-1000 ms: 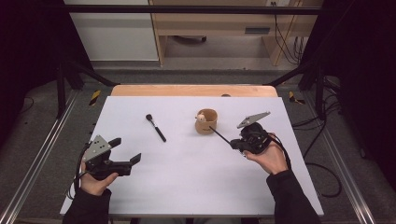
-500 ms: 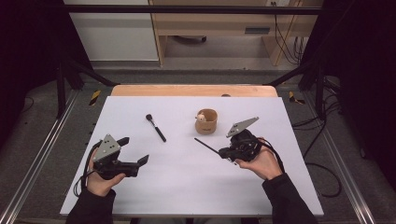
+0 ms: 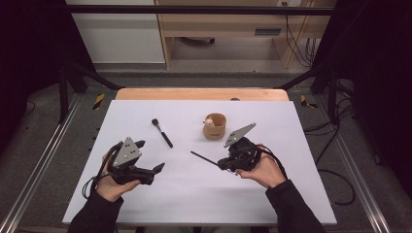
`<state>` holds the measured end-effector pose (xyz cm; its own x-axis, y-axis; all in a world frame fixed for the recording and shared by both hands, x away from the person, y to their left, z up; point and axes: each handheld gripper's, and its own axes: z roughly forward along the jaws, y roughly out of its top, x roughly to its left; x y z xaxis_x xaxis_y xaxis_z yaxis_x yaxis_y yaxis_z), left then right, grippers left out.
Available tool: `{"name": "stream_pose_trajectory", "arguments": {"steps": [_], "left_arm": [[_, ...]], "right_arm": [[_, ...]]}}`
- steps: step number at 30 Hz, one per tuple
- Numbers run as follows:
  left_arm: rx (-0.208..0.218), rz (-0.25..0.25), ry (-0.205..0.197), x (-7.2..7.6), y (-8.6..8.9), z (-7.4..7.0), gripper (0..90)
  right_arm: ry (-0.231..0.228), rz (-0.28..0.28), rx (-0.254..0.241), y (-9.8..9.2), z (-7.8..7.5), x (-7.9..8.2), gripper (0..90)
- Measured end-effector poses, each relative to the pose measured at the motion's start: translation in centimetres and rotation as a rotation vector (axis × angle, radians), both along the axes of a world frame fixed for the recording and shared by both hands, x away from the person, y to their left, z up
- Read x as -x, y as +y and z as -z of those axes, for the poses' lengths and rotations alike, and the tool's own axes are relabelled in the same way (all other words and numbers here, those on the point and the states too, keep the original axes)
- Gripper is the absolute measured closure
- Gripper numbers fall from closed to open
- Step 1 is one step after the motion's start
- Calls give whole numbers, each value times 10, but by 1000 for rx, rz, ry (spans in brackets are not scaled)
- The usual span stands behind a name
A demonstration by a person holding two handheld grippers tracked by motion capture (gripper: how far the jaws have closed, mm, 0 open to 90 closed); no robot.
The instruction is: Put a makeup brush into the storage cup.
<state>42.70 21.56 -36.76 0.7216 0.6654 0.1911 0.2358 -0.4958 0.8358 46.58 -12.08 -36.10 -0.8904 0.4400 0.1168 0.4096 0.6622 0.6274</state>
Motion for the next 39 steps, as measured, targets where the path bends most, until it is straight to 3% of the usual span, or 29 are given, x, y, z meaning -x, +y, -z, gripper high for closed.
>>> {"name": "stream_pose_trajectory", "arguments": {"steps": [4,5,8,9,13,17,29,31,39], "left_arm": [[-45,32,2,-1,-11,-3,63],[-77,48,1,-1,-17,-4,62],[-102,62,0,-1,-24,-4,62],[-153,78,-4,-2,-28,-5,63],[-201,110,-6,-1,-38,-5,65],[-215,135,-15,0,-45,-6,71],[-307,213,-28,4,-70,3,108],[-349,230,-38,6,-76,6,125],[-415,261,-60,10,-87,13,155]], "right_arm": [[7,-15,-1,3,1,0,859],[10,-20,3,4,1,0,859],[15,-29,6,7,4,0,859],[20,-39,12,8,4,0,859],[26,-53,15,11,5,0,859],[31,-61,21,14,5,0,859],[57,-108,56,23,9,2,859],[63,-109,57,26,10,3,859],[75,-117,62,29,12,3,859]]}}
